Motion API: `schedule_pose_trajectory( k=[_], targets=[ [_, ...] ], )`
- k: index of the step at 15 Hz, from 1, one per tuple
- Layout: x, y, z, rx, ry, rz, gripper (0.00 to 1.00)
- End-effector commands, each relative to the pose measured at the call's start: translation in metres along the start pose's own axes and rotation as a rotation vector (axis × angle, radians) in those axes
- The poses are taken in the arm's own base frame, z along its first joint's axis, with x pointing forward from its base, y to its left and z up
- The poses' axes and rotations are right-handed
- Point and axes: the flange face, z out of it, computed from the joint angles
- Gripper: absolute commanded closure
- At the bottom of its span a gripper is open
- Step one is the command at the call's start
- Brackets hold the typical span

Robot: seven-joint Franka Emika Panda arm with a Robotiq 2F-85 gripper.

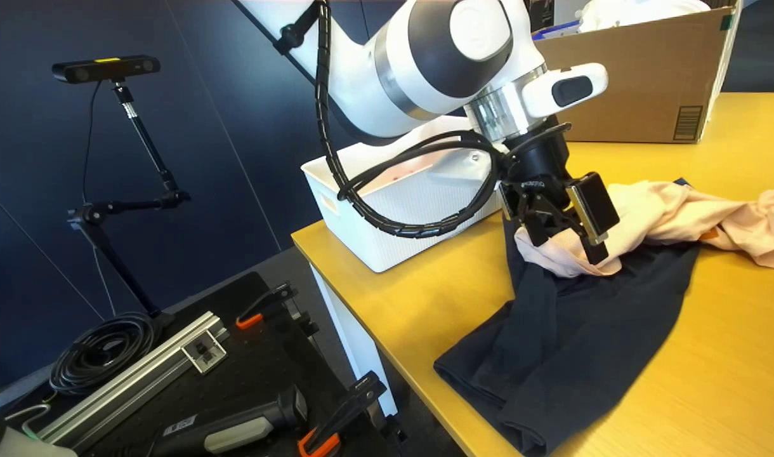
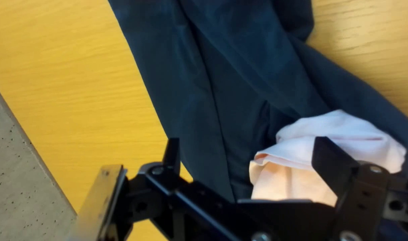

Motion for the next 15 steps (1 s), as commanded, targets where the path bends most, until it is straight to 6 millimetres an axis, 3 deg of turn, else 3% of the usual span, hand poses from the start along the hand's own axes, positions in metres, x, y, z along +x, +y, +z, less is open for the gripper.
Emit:
schedule_pose_trajectory(
  k=[1,5,11,15],
  targets=[
    [0.007,-0.001,-0.013,0.000,0.076,0.013,0.00],
    [0.013,-0.010,-0.020,0.010,0.112,0.010,0.00],
    [0.015,-0.046,-0.032,0.017,0.130,-0.032,0.00],
    [0.003,-0.044,-0.022,0.016,0.108,-0.027,0.00]
  ],
)
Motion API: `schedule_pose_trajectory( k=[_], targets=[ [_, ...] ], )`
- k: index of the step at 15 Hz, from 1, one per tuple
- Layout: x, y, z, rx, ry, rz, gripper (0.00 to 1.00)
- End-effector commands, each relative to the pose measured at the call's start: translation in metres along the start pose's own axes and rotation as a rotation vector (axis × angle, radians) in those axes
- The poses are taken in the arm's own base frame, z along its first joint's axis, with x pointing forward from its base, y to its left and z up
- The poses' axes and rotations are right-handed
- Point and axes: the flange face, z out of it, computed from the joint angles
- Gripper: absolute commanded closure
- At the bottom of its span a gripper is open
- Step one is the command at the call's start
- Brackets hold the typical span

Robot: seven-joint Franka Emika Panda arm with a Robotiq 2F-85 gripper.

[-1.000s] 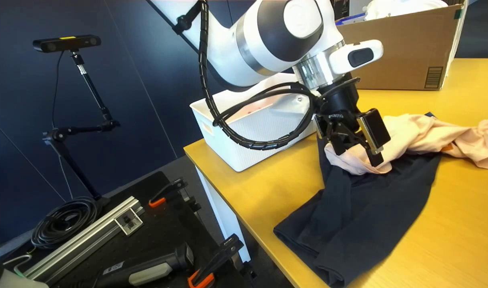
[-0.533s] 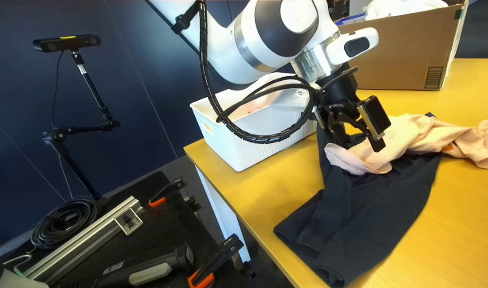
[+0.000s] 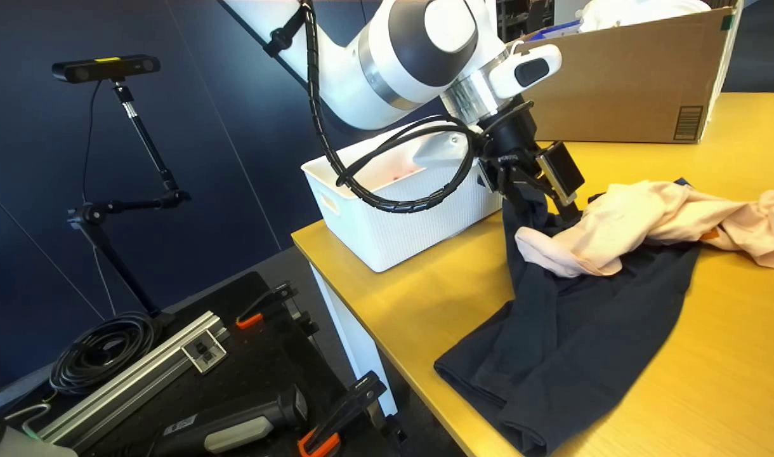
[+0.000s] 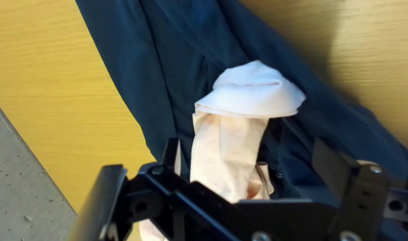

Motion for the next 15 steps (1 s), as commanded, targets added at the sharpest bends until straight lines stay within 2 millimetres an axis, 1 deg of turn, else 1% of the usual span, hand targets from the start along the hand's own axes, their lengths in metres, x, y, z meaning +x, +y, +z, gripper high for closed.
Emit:
schedule_pose_trajectory(
  k=[1,2,4,6,11,15],
  targets=[
    [-0.011,0.010,0.010,-0.011,-0.013,0.023,0.00],
    [-0.015,0.014,0.014,-0.013,-0.024,0.027,0.00],
    [-0.020,0.014,0.022,-0.019,-0.037,0.029,0.00],
    [-0.020,0.012,0.027,-0.025,-0.033,0.031,0.00],
    [-0.015,-0.005,0.028,0.003,0.029,0.040,0.00],
    [-0.018,-0.015,0.034,0.012,0.016,0.024,0.00]
  ],
)
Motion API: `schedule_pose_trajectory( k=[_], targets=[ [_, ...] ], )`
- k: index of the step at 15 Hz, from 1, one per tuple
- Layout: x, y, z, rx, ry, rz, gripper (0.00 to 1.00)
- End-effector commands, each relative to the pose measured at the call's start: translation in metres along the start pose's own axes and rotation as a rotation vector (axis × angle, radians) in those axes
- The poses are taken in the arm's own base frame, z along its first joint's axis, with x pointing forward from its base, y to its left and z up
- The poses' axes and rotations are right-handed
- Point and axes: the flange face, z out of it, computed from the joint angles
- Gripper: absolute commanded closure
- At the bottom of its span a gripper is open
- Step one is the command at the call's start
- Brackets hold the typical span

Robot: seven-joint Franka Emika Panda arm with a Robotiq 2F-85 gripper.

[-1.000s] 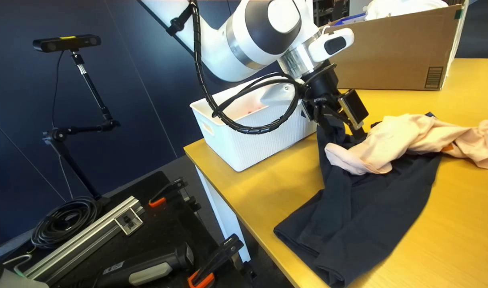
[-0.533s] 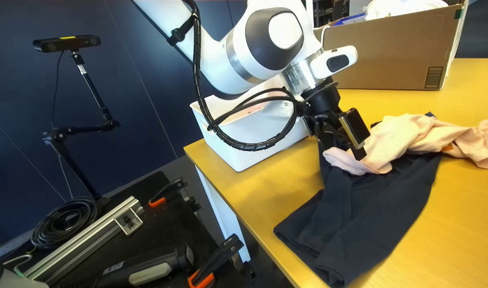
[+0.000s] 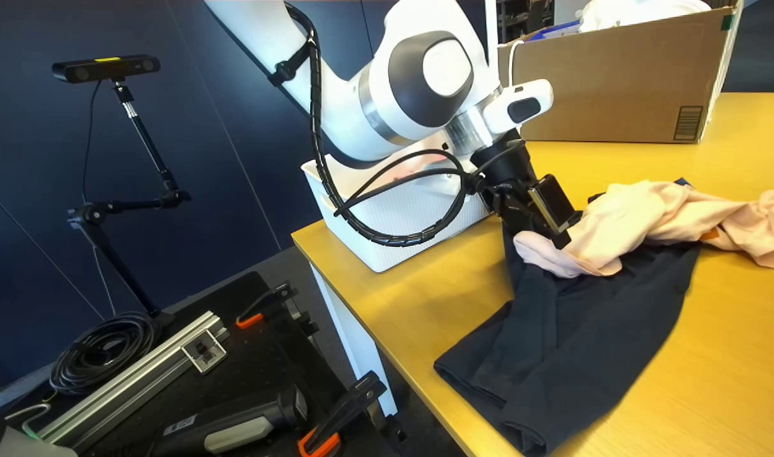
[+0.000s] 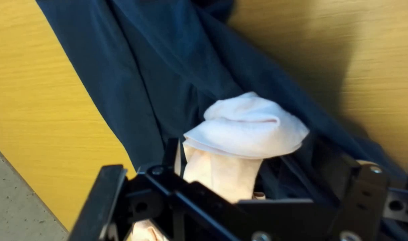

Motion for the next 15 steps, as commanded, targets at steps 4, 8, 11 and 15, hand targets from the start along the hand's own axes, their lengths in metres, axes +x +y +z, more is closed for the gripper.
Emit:
schedule_pose_trajectory(
  k=[4,8,11,15],
  targets=[
    [-0.001,-0.004,0.011,0.004,0.003,0.020,0.35],
    [-0.002,0.003,0.008,0.006,0.002,0.051,0.66],
    [-0.003,0.009,0.006,0.002,0.004,0.066,0.88],
    [-0.004,0.024,-0.004,-0.002,0.021,0.095,1.00]
  ],
)
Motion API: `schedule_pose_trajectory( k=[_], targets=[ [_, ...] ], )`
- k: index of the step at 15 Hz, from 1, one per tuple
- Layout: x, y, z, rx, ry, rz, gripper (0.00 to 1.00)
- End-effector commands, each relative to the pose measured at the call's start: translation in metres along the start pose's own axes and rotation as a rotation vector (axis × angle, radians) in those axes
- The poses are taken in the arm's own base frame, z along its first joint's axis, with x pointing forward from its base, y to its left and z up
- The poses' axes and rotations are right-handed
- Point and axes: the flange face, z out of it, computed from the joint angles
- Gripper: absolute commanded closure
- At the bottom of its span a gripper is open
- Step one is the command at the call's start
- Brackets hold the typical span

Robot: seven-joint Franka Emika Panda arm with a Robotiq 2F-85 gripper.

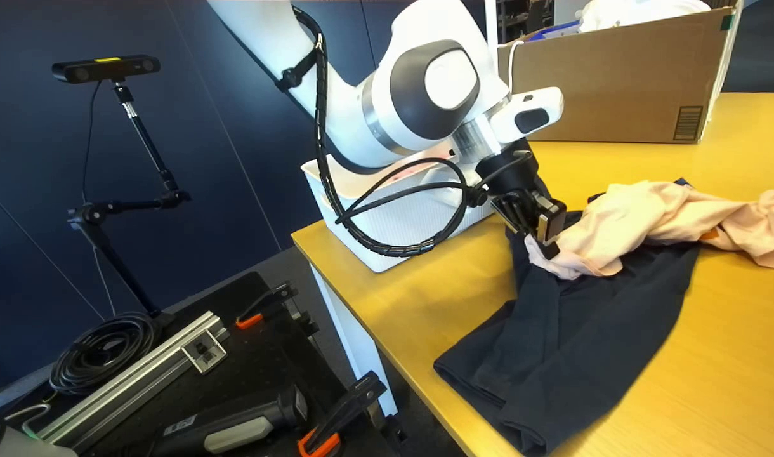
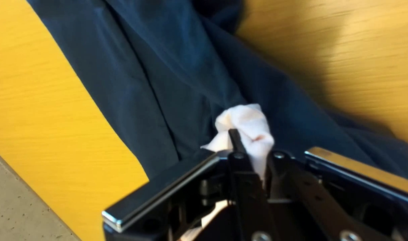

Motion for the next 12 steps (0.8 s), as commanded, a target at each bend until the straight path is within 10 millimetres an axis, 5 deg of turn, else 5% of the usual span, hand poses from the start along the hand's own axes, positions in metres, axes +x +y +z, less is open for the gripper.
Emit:
schedule_pose_trajectory(
  k=[1,7,8,12],
  targets=[
    [-0.001,0.018,-0.018,-0.001,0.036,0.033,0.98],
    [0.007,0.059,-0.039,-0.020,0.085,0.088,0.98],
    [0.006,0.061,-0.040,-0.022,0.085,0.092,0.73],
    [0.004,0.064,-0.039,-0.023,0.076,0.103,0.44]
  ],
)
